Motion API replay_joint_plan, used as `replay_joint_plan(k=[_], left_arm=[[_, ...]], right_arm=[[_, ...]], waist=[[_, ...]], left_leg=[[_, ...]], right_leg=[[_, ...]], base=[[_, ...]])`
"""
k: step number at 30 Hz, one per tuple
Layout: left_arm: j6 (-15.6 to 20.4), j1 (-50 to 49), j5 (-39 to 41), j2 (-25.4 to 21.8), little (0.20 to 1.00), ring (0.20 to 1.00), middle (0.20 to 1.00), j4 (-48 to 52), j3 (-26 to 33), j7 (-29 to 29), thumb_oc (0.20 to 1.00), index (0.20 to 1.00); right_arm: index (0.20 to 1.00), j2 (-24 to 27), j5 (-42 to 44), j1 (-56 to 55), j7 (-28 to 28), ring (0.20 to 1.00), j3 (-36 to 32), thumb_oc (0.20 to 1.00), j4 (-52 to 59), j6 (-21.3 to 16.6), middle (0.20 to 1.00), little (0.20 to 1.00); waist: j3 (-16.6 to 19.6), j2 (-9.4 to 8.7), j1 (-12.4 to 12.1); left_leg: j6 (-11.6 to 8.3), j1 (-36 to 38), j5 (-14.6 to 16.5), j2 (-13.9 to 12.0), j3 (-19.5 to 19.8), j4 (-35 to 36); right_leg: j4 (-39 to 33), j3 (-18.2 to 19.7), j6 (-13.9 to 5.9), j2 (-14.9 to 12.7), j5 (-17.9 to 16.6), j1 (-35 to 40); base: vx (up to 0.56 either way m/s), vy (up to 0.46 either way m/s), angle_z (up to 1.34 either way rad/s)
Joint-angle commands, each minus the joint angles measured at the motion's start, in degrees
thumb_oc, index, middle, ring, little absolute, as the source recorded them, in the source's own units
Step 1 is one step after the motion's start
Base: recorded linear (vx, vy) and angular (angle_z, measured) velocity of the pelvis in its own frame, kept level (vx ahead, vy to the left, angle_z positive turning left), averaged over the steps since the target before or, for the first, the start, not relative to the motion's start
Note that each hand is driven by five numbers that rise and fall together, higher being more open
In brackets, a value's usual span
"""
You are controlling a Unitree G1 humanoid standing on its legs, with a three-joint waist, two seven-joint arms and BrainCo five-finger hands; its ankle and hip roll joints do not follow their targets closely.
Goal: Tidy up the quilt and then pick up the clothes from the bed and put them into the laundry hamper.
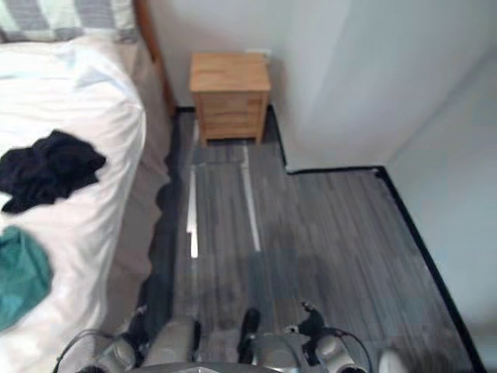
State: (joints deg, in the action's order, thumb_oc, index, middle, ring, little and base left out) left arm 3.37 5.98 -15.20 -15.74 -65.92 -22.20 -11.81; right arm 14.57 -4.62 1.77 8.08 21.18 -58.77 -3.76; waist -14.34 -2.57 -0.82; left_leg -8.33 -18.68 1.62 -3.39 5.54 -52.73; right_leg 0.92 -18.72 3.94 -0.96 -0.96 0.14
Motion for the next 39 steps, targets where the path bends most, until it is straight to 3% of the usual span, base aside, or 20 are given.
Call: replay_joint_plan(k=[1, 2, 3, 5, 8, 10, 11, 12, 13, 16, 17, 21, 24, 30, 32, 34, 35, 37, 38, 39], left_arm=[[2.41, 4.43, 6.52, 3.18, 1.000, 1.000, 1.000, 4.21, 2.00, -3.70, 1.000, 1.000], [2.41, 4.42, 6.52, 3.17, 1.000, 1.000, 1.000, 4.21, 2.00, -3.70, 1.000, 1.000], [2.22, 3.42, 6.11, 3.36, 1.000, 1.000, 1.000, 3.14, 2.69, -4.26, 1.000, 1.000], [1.63, 3.67, 6.51, 2.83, 1.000, 1.000, 1.000, 2.98, 3.47, -4.63, 1.000, 1.000], [1.26, 3.11, 7.86, 2.60, 1.000, 1.000, 1.000, 3.06, 4.79, -4.74, 1.000, 1.000], [0.80, 1.56, 8.90, 2.42, 1.000, 1.000, 1.000, 1.09, 5.62, -3.48, 1.000, 1.000], [0.64, 1.37, 8.80, 2.20, 1.000, 1.000, 1.000, 0.20, 5.59, -3.30, 1.000, 1.000], [0.65, 1.39, 8.80, 2.21, 1.000, 1.000, 1.000, 0.20, 5.59, -3.30, 1.000, 1.000], [0.10, 0.57, 7.50, 1.71, 1.000, 1.000, 1.000, 0.19, 4.98, -2.97, 1.000, 1.000], [-0.26, 0.82, 6.32, 0.64, 1.000, 1.000, 1.000, 0.29, 4.35, -3.12, 1.000, 1.000], [-0.08, 1.54, 5.08, 0.01, 1.000, 1.000, 1.000, 0.65, 3.61, -3.59, 1.000, 1.000], [0.66, 2.75, 4.45, -0.09, 1.000, 1.000, 1.000, 1.62, 2.36, -3.71, 1.000, 1.000], [1.32, 4.74, 2.35, -0.16, 1.000, 1.000, 1.000, 2.49, 1.49, -3.23, 1.000, 1.000], [2.34, 0.82, 4.31, 0.52, 1.000, 1.000, 1.000, 1.24, 4.13, -3.31, 1.000, 1.000], [2.39, 0.03, 4.92, 0.54, 1.000, 1.000, 1.000, 1.49, 4.65, -3.56, 1.000, 1.000], [2.50, -0.44, 5.99, 0.78, 1.000, 1.000, 1.000, 3.17, 5.32, -4.25, 1.000, 1.000], [2.97, -0.69, 8.27, 1.06, 1.000, 1.000, 1.000, 5.69, 6.63, -4.98, 1.000, 1.000], [2.80, -1.19, 8.11, 1.15, 1.000, 1.000, 1.000, 6.35, 6.57, -5.13, 1.000, 1.000], [2.18, -2.54, 7.57, 0.93, 1.000, 1.000, 1.000, 6.03, 7.66, -5.71, 1.000, 1.000], [2.15, -2.57, 7.55, 1.01, 1.000, 1.000, 1.000, 6.06, 7.66, -5.72, 1.000, 1.000]], right_arm=[[1.000, 0.36, -0.76, 2.11, 0.12, 1.000, 1.60, 1.000, 3.19, -0.94, 1.000, 1.000], [1.000, 0.35, -0.76, 2.11, 0.13, 1.000, 1.61, 1.000, 3.18, -0.94, 1.000, 1.000], [1.000, 0.04, -0.64, 2.72, 0.44, 1.000, 1.70, 1.000, 2.20, -1.30, 1.000, 1.000], [1.000, -0.28, 0.01, 3.19, 1.22, 1.000, 0.88, 1.000, 1.77, -1.29, 1.000, 1.000], [1.000, -0.63, 0.34, 3.26, 1.90, 1.000, 0.24, 1.000, 1.56, -0.89, 1.000, 1.000], [1.000, -1.58, -0.37, 2.26, 2.31, 1.000, -1.14, 1.000, -1.43, -0.41, 1.000, 1.000], [1.000, -1.96, -0.46, 2.45, 2.57, 1.000, -1.80, 1.000, -2.52, -0.09, 1.000, 1.000], [1.000, -1.96, -0.46, 2.47, 2.57, 1.000, -1.81, 1.000, -2.53, -0.10, 1.000, 1.000], [1.000, -2.05, -0.74, 2.11, 2.55, 1.000, -3.11, 1.000, -2.88, 0.63, 1.000, 1.000], [1.000, -1.29, -0.33, 2.62, 2.80, 1.000, -4.33, 1.000, -1.87, 0.45, 1.000, 1.000], [1.000, -0.81, 0.33, 3.08, 2.99, 1.000, -4.71, 1.000, 0.12, 0.24, 1.000, 1.000], [1.000, -0.14, 2.65, 2.59, 3.18, 1.000, -5.54, 1.000, 2.72, -0.28, 1.000, 1.000], [1.000, 0.19, 4.24, 1.41, 3.40, 1.000, -7.76, 1.000, 3.90, -0.11, 1.000, 1.000], [1.000, -0.05, 2.99, 0.56, 2.50, 1.000, -8.71, 1.000, 6.24, -0.22, 1.000, 1.000], [1.000, 0.45, 2.60, 0.67, 3.00, 1.000, -8.79, 1.000, 8.54, -0.62, 1.000, 1.000], [1.000, 2.00, 3.67, 1.00, 5.46, 1.000, -10.25, 1.000, 14.50, -2.29, 1.000, 1.000], [1.000, 5.65, 3.65, -0.63, 10.32, 1.000, -13.84, 1.000, 24.12, -3.74, 1.000, 1.000], [1.000, 6.18, 3.66, -1.23, 11.39, 1.000, -14.89, 1.000, 26.88, -3.96, 1.000, 1.000], [1.000, 8.20, 1.98, -1.36, 14.46, 1.000, -17.78, 1.000, 31.73, -4.54, 1.000, 1.000], [1.000, 8.25, 1.92, -1.44, 14.47, 1.000, -17.80, 1.000, 31.85, -4.45, 1.000, 1.000]], waist=[[-3.95, 0.20, -4.74], [-3.92, -0.01, -4.74], [-2.80, 0.78, -5.28], [-2.37, 1.42, -5.40], [-2.13, 1.24, -6.67], [-1.00, -0.34, -8.17], [-1.24, -1.05, -8.00], [-1.08, -0.99, -8.01], [-1.73, -1.54, -6.58], [-2.63, 0.15, -5.12], [-4.22, 1.50, -3.15], [-4.98, 1.43, -0.50], [-4.26, 3.03, 2.14], [-0.22, 2.27, 1.74], [-0.07, 2.36, 1.45], [-1.26, 1.55, 1.10], [-2.45, 0.58, 1.52], [-2.09, 1.15, 1.60], [-1.06, 1.80, 2.55], [-0.97, 1.85, 2.56]], left_leg=[[4.76, 7.95, 5.66, 3.20, -5.45, 25.01], [4.80, 8.13, 5.32, 3.40, -5.53, 25.52], [4.58, 9.05, 1.06, 2.77, -5.52, 42.87], [4.45, 6.36, -0.67, -0.12, -11.58, 50.71], [4.82, 4.73, -2.80, -0.90, -15.85, 51.77], [7.23, 6.05, -3.58, 1.05, -14.04, 49.78], [8.40, 6.55, -2.59, 1.75, -13.94, 48.45], [8.39, 6.33, -2.64, 1.66, -13.93, 48.43], [10.16, 9.94, 0.57, 2.80, -14.70, 47.13], [11.33, 13.81, 2.18, 2.39, -13.57, 47.99], [11.19, 18.52, 2.97, 2.65, -10.76, 50.33], [9.88, 21.77, 5.26, 4.25, -7.08, 50.63], [7.76, 26.71, 9.25, 2.97, -0.82, 51.93], [5.56, 32.54, 15.65, 0.82, 3.91, 47.89], [4.63, 30.84, 13.83, 0.14, 3.59, 44.05], [3.26, 21.43, 9.55, -1.29, -0.99, 29.50], [5.40, 12.51, 10.01, -6.55, -18.12, 26.35], [5.58, 12.08, 12.12, -6.69, -20.80, 27.36], [6.08, 10.35, 9.44, -6.41, -28.84, 31.17], [6.07, 10.32, 9.36, -6.39, -28.86, 31.29]], right_leg=[[-3.75, 5.10, -8.04, -2.79, 5.95, 5.77], [-3.76, 5.11, -8.08, -3.01, 5.92, 5.72], [-4.47, 5.62, -9.05, -1.91, 8.29, 8.19], [-4.91, 3.56, -8.99, -1.34, 11.23, 10.72], [-4.10, 2.06, -9.40, -0.93, 12.54, 12.93], [5.13, 2.38, -11.52, -2.02, 12.91, 12.73], [13.70, 1.82, -14.09, -3.49, 10.42, 9.97], [13.72, 1.84, -14.07, -3.41, 10.35, 9.75], [27.06, 0.68, -18.66, -8.02, 1.71, 5.53], [37.50, 1.35, -18.77, -9.33, -2.14, -0.83], [37.69, 1.88, -16.85, -7.79, 1.40, -6.79], [20.44, 2.58, -14.75, -7.58, 4.03, -8.08], [-2.47, 10.86, -15.42, -13.35, -1.13, -12.93], [-2.10, 8.06, -18.03, -14.94, -4.37, -8.01], [-1.29, 8.04, -17.60, -14.38, -3.68, -7.27], [-1.74, 5.49, -15.97, -14.81, -2.62, -4.14], [-4.83, -2.37, -13.93, -14.43, 0.37, 2.57], [-5.33, -3.29, -14.16, -13.64, 1.51, 4.13], [-3.64, -5.15, -13.12, -11.96, 4.36, 4.80], [-3.39, -5.12, -13.08, -12.01, 4.54, 4.62]], base=[[0.52, 0.215, -0.47], [0.59, 0.232, -0.68], [0.60, 0.202, -0.67], [0.57, 0.196, -0.16], [0.49, 0.182, 0.50], [0.75, 0.310, 0.60], [0.36, 0.166, 0.31], [0.54, 0.261, 0.10], [0.52, 0.248, 0.23], [0.42, 0.184, 0.53], [0.45, 0.145, 0.36], [0.45, -0.029, 0.75], [0.64, -0.196, 1.19], [0.65, -0.270, 1.15], [0.44, -0.228, 0.93], [0.14, -0.251, 0.90], [0.13, -0.303, 1.35], [0.20, -0.161, 2.18], [0.20, -0.062, 2.38], [0.15, 0.016, 1.84]])
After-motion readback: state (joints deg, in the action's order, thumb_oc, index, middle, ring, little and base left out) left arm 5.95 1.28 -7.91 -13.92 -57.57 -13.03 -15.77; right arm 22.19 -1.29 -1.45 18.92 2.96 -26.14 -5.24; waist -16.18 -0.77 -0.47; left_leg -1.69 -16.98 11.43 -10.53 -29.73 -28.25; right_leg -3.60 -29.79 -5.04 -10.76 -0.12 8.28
